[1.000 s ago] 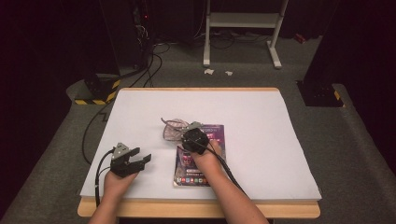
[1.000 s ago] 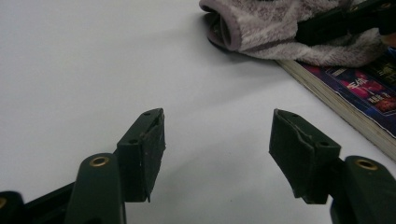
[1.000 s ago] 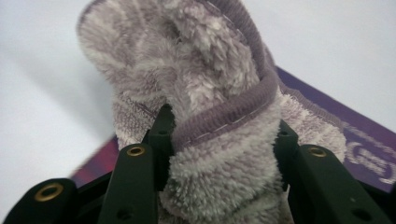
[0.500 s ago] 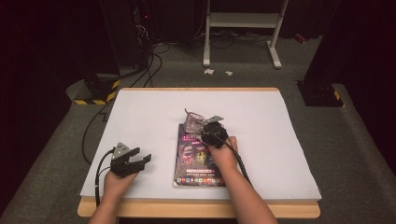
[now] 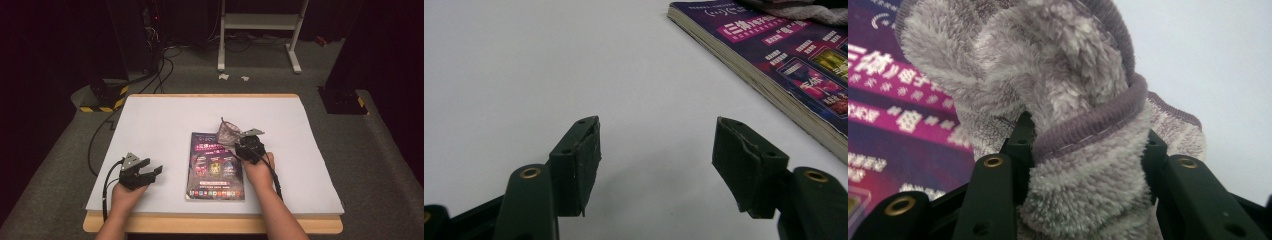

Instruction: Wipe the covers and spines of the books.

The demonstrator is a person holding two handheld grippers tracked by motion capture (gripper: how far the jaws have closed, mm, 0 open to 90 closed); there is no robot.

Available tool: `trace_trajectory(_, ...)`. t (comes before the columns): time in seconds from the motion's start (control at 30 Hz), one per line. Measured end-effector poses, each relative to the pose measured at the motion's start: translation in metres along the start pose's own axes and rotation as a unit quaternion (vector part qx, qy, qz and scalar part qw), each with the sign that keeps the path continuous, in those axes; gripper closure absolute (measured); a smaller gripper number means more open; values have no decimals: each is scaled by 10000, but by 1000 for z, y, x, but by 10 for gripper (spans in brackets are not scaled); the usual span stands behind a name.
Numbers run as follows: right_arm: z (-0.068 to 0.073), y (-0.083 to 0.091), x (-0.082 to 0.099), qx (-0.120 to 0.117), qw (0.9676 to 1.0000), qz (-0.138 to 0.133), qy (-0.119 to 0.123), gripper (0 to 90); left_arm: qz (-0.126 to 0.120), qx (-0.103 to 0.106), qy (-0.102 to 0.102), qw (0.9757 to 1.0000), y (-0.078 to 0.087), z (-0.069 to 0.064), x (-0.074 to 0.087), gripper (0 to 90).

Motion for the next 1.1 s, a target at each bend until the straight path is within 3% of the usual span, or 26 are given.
trace_trajectory(0.37, -2, 7, 4, -12, 10000, -32, 5, 574, 1, 3, 1, 10000, 0, 0, 0, 361)
trace_trajectory(0.6, 4, 29, 3, -154, 9991, -397, 59, 574, 7, 5, -7, 10000, 0, 0, 0, 361)
trace_trajectory(0.8, 7, 51, 19, -307, 9972, -679, 16, 573, 29, 2, -25, 10000, -1, -1, 0, 361)
trace_trajectory(1.0, 13, 61, 28, -452, 9951, -875, 13, 573, 45, -14, -44, 10000, -1, -1, 0, 361)
trace_trajectory(1.1, 19, 62, 30, -489, 9955, -806, 107, 571, 39, -9, -70, 10000, -1, -1, 0, 360)
Point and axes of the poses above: each handheld gripper's, and its own axes: y roughly backward along the jaws, x roughly out of its underside, z roughly to its left, the point moved 3 cm from there along -y, roughly forward along the jaws, and after that the axes turned 8 degrees about -x, right-handed, at the moved point
